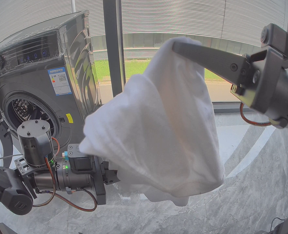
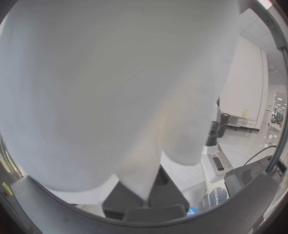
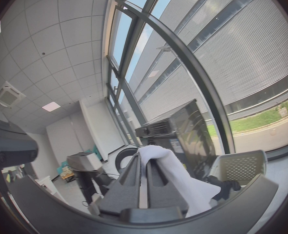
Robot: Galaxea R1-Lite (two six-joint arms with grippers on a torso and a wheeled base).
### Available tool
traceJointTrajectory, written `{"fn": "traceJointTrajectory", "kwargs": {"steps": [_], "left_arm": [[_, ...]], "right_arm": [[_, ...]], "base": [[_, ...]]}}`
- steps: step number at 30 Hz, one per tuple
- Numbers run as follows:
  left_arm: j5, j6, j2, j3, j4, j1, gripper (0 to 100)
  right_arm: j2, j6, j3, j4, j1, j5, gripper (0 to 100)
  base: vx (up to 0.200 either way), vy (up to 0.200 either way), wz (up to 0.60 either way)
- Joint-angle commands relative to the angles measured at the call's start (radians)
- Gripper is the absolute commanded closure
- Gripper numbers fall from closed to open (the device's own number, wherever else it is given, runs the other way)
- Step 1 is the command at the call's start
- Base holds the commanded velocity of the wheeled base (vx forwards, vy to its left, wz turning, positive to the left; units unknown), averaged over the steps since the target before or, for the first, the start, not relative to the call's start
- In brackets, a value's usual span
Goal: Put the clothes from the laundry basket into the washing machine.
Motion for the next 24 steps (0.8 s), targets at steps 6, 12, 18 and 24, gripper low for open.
{"fn": "traceJointTrajectory", "kwargs": {"steps": [6,12,18,24], "left_arm": [[0.001,-0.063,-0.161,0.031,-0.015,0.0,100],[0.007,-0.063,-0.179,0.031,-0.013,0.012,100],[0.008,-0.063,-0.178,0.021,-0.013,0.037,100],[0.007,-0.068,-0.193,0.02,-0.015,0.052,100]], "right_arm": [[0.108,-0.006,0.068,0.0,-0.348,-0.021,100],[0.113,-0.008,0.079,-0.007,-0.34,-0.013,100],[0.081,-0.009,0.104,-0.007,-0.342,0.042,0],[0.068,-0.047,0.162,-0.007,-0.355,0.06,0]], "base": [[0.0,0.0,0.0],[0.0,0.0,0.0],[0.0,0.0,0.0],[0.0,0.0,0.0]]}}
